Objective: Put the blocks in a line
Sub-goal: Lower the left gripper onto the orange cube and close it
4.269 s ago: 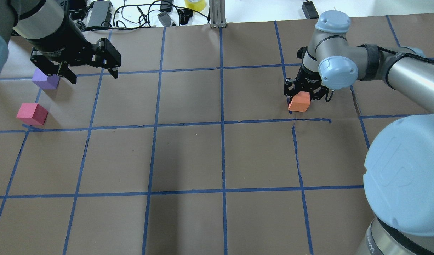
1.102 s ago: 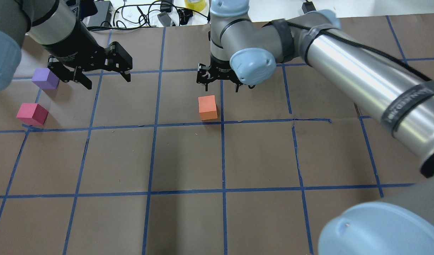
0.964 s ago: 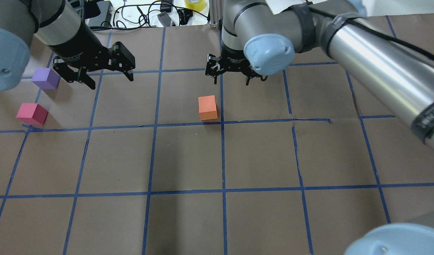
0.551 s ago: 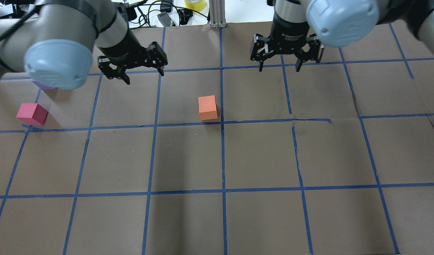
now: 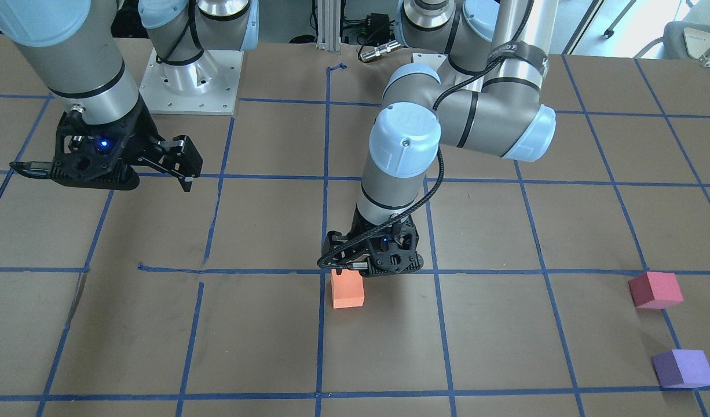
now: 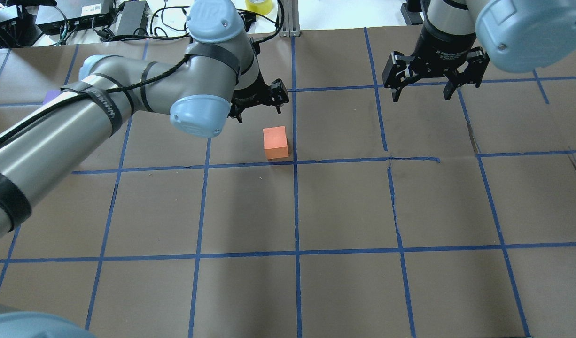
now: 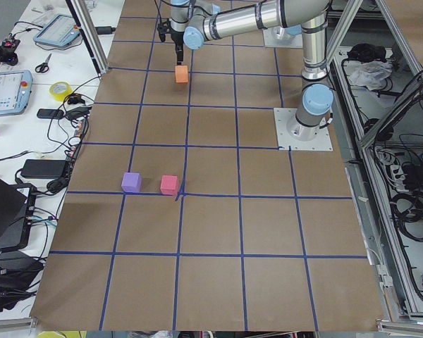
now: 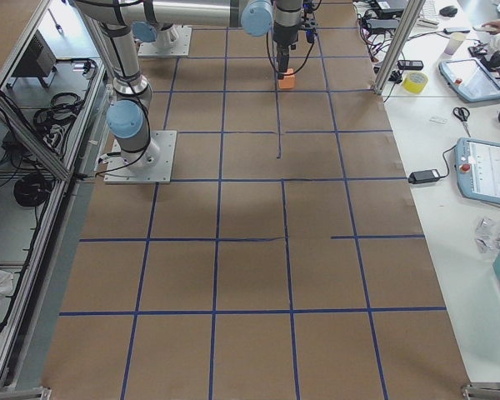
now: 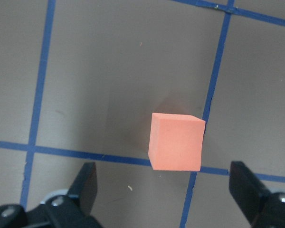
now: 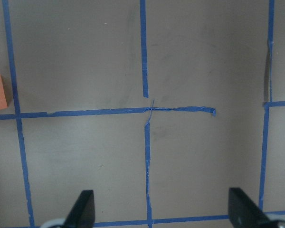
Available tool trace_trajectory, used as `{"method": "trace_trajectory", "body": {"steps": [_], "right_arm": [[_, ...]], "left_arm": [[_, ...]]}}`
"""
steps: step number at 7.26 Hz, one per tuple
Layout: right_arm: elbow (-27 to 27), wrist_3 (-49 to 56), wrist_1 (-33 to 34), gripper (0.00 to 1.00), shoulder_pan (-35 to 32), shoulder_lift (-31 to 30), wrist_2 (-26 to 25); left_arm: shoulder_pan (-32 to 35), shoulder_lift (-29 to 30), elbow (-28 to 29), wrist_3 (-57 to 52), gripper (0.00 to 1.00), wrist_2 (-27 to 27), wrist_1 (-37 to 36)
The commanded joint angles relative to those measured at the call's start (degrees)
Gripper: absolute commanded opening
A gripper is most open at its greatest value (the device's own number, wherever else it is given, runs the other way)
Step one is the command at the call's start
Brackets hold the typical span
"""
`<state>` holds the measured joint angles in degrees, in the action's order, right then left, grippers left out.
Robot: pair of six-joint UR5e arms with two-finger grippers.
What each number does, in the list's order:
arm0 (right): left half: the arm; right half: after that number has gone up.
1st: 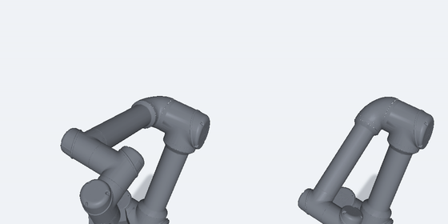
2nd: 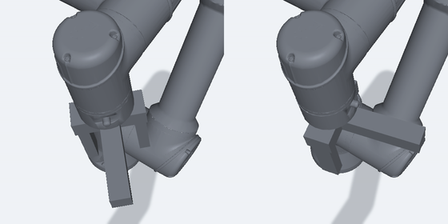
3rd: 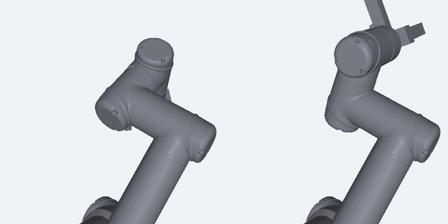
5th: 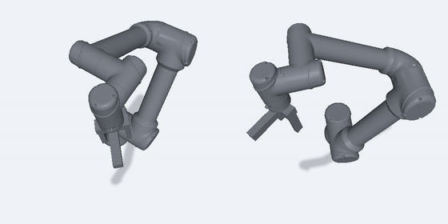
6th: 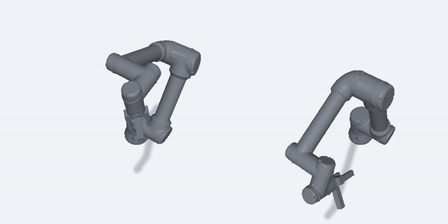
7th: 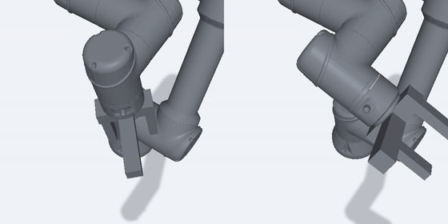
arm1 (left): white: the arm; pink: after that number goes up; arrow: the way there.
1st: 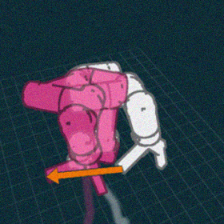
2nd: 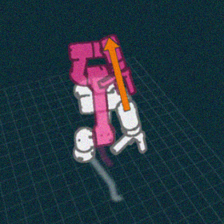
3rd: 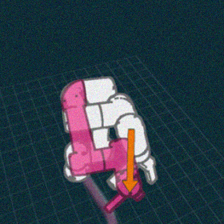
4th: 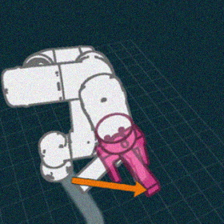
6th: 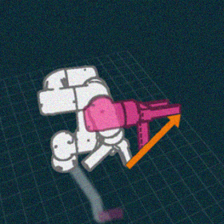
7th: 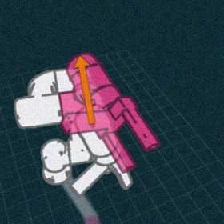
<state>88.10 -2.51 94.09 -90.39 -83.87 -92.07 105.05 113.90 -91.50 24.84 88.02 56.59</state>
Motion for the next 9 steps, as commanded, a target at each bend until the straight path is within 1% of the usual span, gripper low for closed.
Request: {"method": "trace_trajectory", "body": {"steps": [1,2,3,4,5,6,7,8,9], "right_arm": [[0.50,-0.22,0.04,1.00,0.57,-1.19,0.39],[1.10,-0.13,-0.14,1.00,0.48,-3.55,0.40],[1.20,-0.22,-0.14,1.00,0.48,-4.01,0.66],[1.37,-0.22,-0.23,1.00,0.48,-4.71,2.40],[1.72,-0.13,-0.40,1.00,0.48,-5.33,2.68],[3.12,-0.04,-2.32,1.00,0.48,-6.73,2.68],[4.26,0.48,-2.51,1.00,0.57,-7.44,2.77],[4.54,0.48,-2.34,1.00,0.65,-7.53,2.69],[4.54,0.14,-2.25,1.00,0.65,-7.62,2.77]], "left_arm": [[1.57,5.35,0.09,0.56,1.00,1.27,-1.74],[1.91,6.76,0.09,0.73,1.00,1.89,-2.53],[2.87,8.77,0.09,3.00,1.00,1.81,-5.76],[2.97,10.10,-0.08,3.37,1.00,1.89,-6.31],[2.97,11.07,0.00,3.20,1.00,2.42,-6.41],[2.97,11.34,0.00,3.11,1.00,2.77,-6.49],[2.97,11.69,0.18,3.20,0.99,2.86,-6.58],[2.97,11.70,0.18,3.28,0.89,2.86,-6.93],[2.97,11.70,0.18,3.11,0.39,4.77,-7.20]]}}
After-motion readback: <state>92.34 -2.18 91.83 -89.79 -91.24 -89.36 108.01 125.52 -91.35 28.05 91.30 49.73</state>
